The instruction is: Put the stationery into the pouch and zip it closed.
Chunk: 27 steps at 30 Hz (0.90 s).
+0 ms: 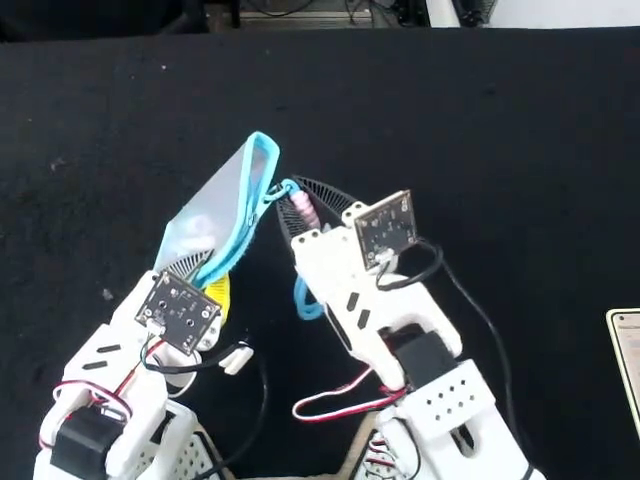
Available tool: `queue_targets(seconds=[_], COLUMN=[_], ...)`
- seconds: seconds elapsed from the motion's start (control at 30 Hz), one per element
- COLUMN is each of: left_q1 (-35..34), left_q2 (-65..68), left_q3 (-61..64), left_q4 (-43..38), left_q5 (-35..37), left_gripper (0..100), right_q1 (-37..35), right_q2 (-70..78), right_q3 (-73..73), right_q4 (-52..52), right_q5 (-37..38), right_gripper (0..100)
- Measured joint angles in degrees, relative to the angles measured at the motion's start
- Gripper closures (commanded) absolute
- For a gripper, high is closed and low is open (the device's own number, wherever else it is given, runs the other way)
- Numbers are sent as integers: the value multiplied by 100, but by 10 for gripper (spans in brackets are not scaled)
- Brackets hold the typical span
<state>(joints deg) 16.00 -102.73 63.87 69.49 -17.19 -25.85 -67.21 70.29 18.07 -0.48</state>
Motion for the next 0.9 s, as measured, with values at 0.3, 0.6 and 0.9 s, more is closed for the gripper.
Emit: queue_targets(seconds=[0.3,0.6,0.9], left_q1=[0,0,0], left_q2=[-35,-35,-35], left_q3=[0,0,0], left_q4=[97,105,105], left_q5=[9,9,9], left_gripper=[971,971,971], right_q1=[-149,-695,-888], right_q2=[-220,-237,-563], right_q3=[-334,-343,-343], right_q4=[1292,1371,1899], right_q5=[923,1574,1679], right_gripper=[868,865,864])
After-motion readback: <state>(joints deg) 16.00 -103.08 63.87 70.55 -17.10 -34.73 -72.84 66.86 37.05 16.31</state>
